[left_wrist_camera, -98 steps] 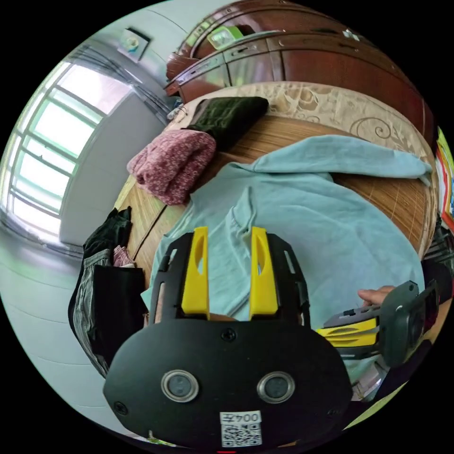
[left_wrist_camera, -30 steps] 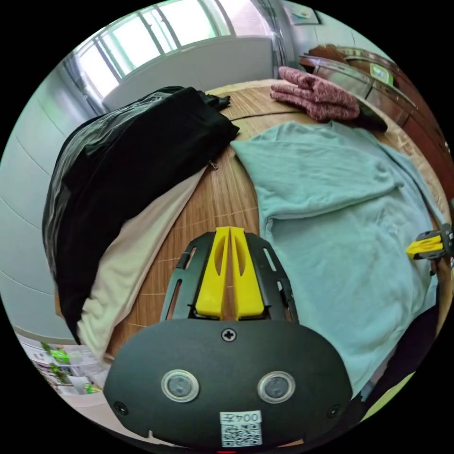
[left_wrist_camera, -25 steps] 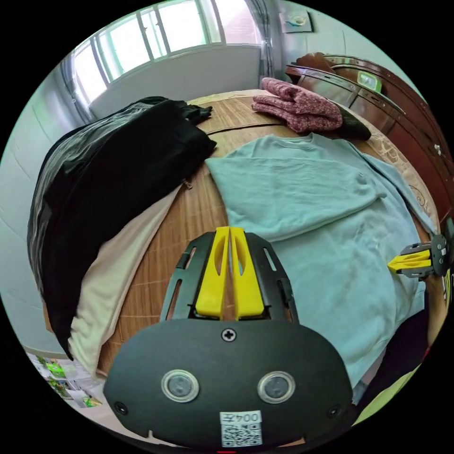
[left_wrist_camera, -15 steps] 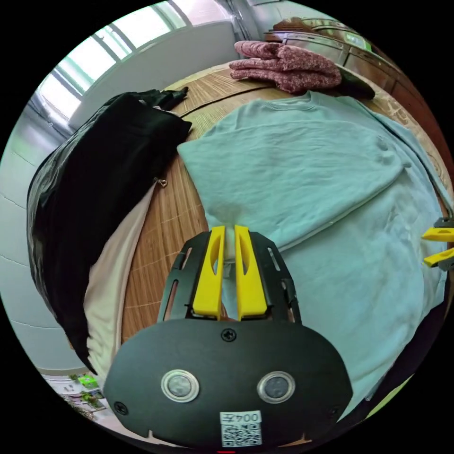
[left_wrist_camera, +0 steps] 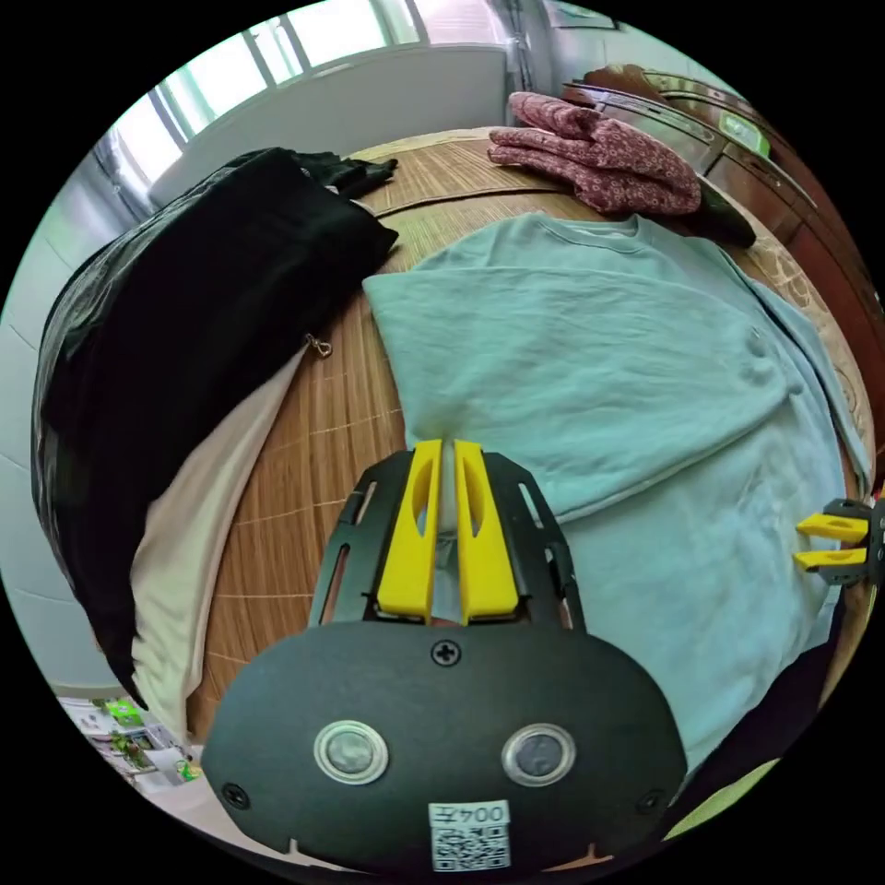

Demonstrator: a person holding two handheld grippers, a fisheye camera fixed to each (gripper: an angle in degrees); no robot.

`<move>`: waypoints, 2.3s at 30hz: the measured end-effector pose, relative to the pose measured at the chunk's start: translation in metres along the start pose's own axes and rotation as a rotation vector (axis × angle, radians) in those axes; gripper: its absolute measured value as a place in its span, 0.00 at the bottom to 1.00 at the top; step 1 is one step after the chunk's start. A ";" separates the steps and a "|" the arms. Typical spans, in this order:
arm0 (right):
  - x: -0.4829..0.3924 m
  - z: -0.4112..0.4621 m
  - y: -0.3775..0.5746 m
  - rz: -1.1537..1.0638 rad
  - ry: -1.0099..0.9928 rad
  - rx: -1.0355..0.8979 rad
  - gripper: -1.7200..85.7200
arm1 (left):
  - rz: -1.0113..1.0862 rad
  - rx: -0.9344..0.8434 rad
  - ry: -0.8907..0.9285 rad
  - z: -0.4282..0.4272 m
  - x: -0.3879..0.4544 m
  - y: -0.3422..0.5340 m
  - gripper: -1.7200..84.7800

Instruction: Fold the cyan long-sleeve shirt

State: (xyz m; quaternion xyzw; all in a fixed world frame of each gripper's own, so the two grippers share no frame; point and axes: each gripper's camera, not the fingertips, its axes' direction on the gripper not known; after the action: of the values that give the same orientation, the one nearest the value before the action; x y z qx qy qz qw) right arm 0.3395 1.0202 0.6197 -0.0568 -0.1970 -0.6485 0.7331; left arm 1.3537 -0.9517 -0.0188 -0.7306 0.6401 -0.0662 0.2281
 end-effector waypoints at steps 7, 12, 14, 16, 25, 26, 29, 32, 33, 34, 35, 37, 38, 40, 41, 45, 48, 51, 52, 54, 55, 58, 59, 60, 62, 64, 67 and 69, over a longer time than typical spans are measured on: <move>-0.009 -0.022 0.014 -0.040 -0.071 0.045 0.17 | 0.172 0.056 0.234 -0.066 0.052 0.068 0.04; -0.031 -0.030 0.023 -0.129 -0.118 0.060 0.17 | 0.269 0.024 0.142 -0.061 0.075 0.154 0.04; -0.039 -0.026 0.028 -0.162 -0.086 0.023 0.16 | 0.237 0.039 0.159 -0.059 0.060 0.170 0.03; -0.045 -0.026 0.039 -0.184 -0.041 0.031 0.16 | 0.230 0.066 0.200 -0.056 0.049 0.177 0.03; -0.036 -0.064 0.086 -0.116 -0.028 0.092 0.16 | 0.271 -0.060 0.119 -0.090 0.057 0.250 0.02; -0.036 -0.068 0.092 -0.111 -0.023 0.095 0.16 | 0.272 -0.086 0.105 -0.087 0.054 0.266 0.02; -0.037 -0.082 0.117 -0.065 -0.015 0.098 0.15 | 0.197 -0.016 0.164 -0.086 0.033 0.296 0.03; -0.035 -0.083 0.135 -0.012 0.004 0.037 0.16 | 0.141 0.004 0.225 -0.083 0.017 0.308 0.03; -0.034 -0.086 0.142 0.027 0.023 0.018 0.16 | 0.115 -0.010 0.230 -0.084 0.014 0.308 0.04; -0.034 -0.095 0.153 0.071 0.031 0.015 0.17 | 0.061 -0.040 0.230 -0.087 0.007 0.310 0.05; -0.033 -0.100 0.161 0.091 0.026 0.022 0.17 | 0.020 -0.032 0.249 -0.093 0.000 0.318 0.06; -0.024 -0.121 0.200 0.203 -0.041 0.057 0.17 | -0.036 -0.010 0.324 -0.100 -0.014 0.337 0.08; -0.019 -0.126 0.211 0.237 -0.065 0.067 0.17 | -0.092 -0.009 0.391 -0.102 -0.026 0.353 0.09; 0.002 -0.145 0.259 0.381 -0.152 0.108 0.16 | -0.198 0.016 0.513 -0.103 -0.046 0.379 0.10; 0.008 -0.149 0.271 0.416 -0.170 0.120 0.16 | -0.272 0.032 0.596 -0.102 -0.060 0.398 0.11; 0.043 -0.175 0.342 0.595 -0.303 0.183 0.16 | -0.373 0.043 0.720 -0.095 -0.084 0.438 0.12; 0.054 -0.179 0.362 0.648 -0.359 0.162 0.17 | -0.374 0.044 0.763 -0.089 -0.088 0.451 0.12; 0.055 -0.169 0.361 0.660 -0.476 0.149 0.17 | -0.364 0.037 0.820 -0.080 -0.083 0.450 0.12; 0.051 -0.163 0.356 0.659 -0.479 0.121 0.16 | -0.352 0.024 0.827 -0.076 -0.080 0.447 0.11; 0.044 -0.157 0.347 0.659 -0.429 0.068 0.11 | -0.327 0.005 0.812 -0.073 -0.073 0.444 0.09; 0.038 -0.156 0.341 0.659 -0.362 0.027 0.06 | -0.298 -0.005 0.777 -0.074 -0.068 0.443 0.08; 0.023 -0.162 0.334 0.626 -0.094 -0.106 0.05 | -0.264 -0.031 0.675 -0.079 -0.065 0.444 0.06; 0.021 -0.163 0.333 0.619 -0.073 -0.116 0.05 | -0.284 -0.035 0.690 -0.077 -0.066 0.446 0.06; 0.019 -0.165 0.334 0.620 -0.102 -0.100 0.05 | -0.295 -0.038 0.700 -0.076 -0.066 0.448 0.06; 0.016 -0.172 0.332 0.624 -0.127 -0.086 0.04 | -0.321 -0.043 0.726 -0.077 -0.063 0.451 0.05; 0.003 -0.189 0.320 0.595 -0.051 -0.064 0.02 | -0.329 -0.047 0.713 -0.083 -0.061 0.453 0.05; -0.016 -0.213 0.296 0.544 0.053 0.044 0.02 | -0.328 0.017 0.607 -0.107 -0.057 0.456 0.04; -0.025 -0.219 0.276 0.499 0.064 0.103 0.01 | -0.289 0.096 0.525 -0.127 -0.049 0.449 0.03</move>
State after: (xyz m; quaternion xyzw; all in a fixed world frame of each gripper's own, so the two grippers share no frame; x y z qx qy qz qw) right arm 0.6532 1.0116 0.4580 -0.0459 -0.1863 -0.4383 0.8781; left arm 0.8895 -0.9706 -0.0842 -0.7604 0.5628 -0.3148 0.0772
